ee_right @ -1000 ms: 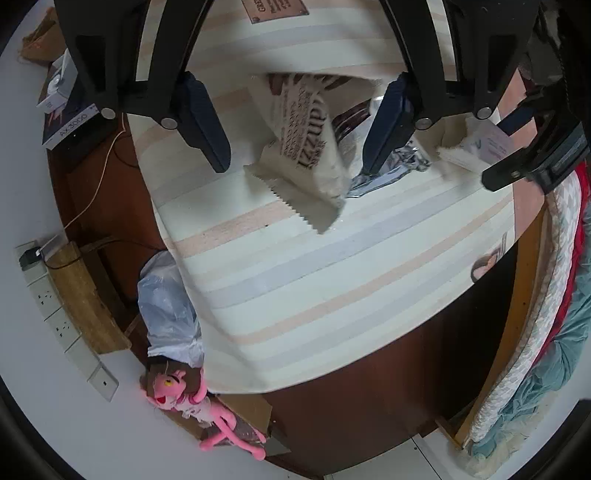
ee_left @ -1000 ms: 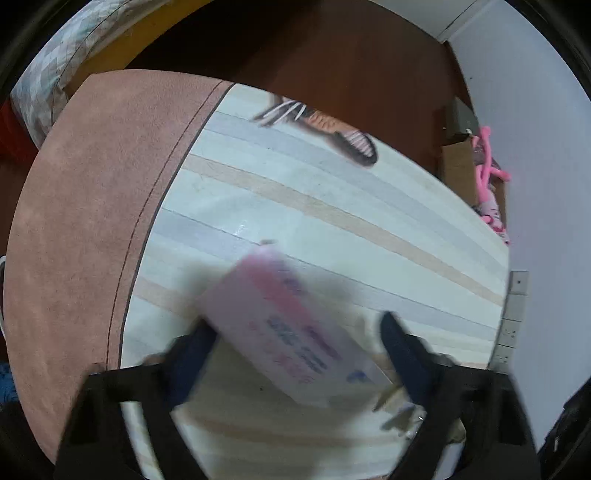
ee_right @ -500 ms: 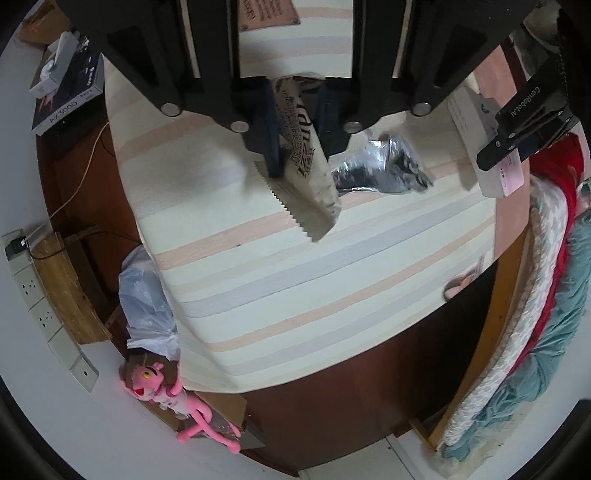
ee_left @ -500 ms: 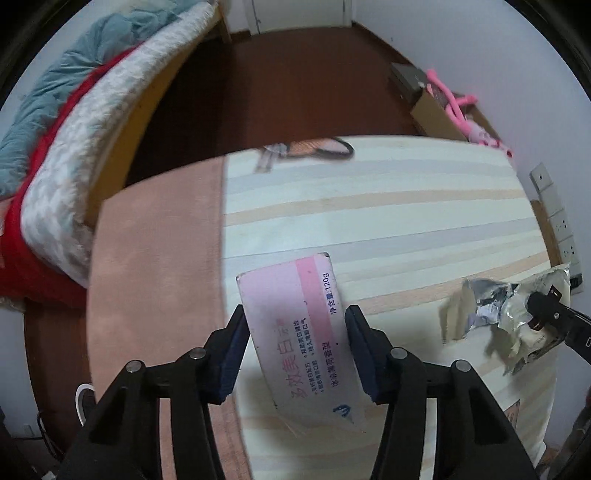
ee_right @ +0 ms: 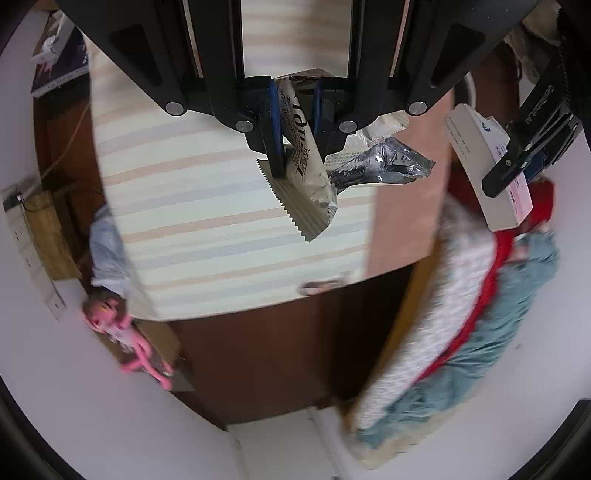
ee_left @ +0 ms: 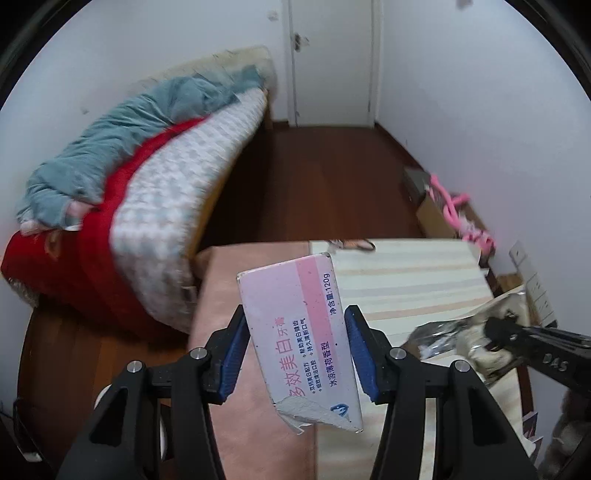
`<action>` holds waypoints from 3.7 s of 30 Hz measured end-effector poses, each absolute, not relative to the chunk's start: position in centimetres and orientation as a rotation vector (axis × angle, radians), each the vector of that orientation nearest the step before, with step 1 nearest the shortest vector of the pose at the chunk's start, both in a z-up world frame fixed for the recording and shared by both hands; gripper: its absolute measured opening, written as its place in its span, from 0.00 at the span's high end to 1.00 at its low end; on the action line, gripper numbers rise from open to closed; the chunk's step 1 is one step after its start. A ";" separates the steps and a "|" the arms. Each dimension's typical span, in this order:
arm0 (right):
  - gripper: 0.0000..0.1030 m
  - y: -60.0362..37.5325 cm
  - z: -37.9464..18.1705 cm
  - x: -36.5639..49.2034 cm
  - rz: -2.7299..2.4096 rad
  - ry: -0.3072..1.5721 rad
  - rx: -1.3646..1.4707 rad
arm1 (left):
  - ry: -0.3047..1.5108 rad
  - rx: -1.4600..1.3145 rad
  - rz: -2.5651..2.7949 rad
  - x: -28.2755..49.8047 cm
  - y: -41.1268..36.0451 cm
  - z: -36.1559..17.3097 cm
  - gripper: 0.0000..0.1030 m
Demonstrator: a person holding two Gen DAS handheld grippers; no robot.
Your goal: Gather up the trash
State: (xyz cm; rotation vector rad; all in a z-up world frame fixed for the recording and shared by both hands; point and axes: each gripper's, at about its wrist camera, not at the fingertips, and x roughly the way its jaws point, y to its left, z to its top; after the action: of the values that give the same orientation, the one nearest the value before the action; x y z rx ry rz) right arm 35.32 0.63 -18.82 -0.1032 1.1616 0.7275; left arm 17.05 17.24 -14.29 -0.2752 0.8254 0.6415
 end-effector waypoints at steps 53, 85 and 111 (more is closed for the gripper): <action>0.10 42.0 -45.1 -6.0 1.118 1.555 -0.642 | 1.012 -1.022 1.175 -26.7 43.4 -37.1 0.06; 0.00 30.6 -20.3 -9.5 1.431 1.322 -0.623 | 0.862 -0.923 1.006 -28.1 32.6 -18.4 0.07; 0.00 27.9 -13.5 -9.8 1.554 1.337 -0.620 | 0.773 -0.975 0.890 -28.8 30.0 -13.5 0.06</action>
State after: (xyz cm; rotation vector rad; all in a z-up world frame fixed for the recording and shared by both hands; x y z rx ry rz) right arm -9.82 27.86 -13.48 -0.6200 1.3371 1.5543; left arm -28.82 30.04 -13.47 -0.9754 0.7728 0.8901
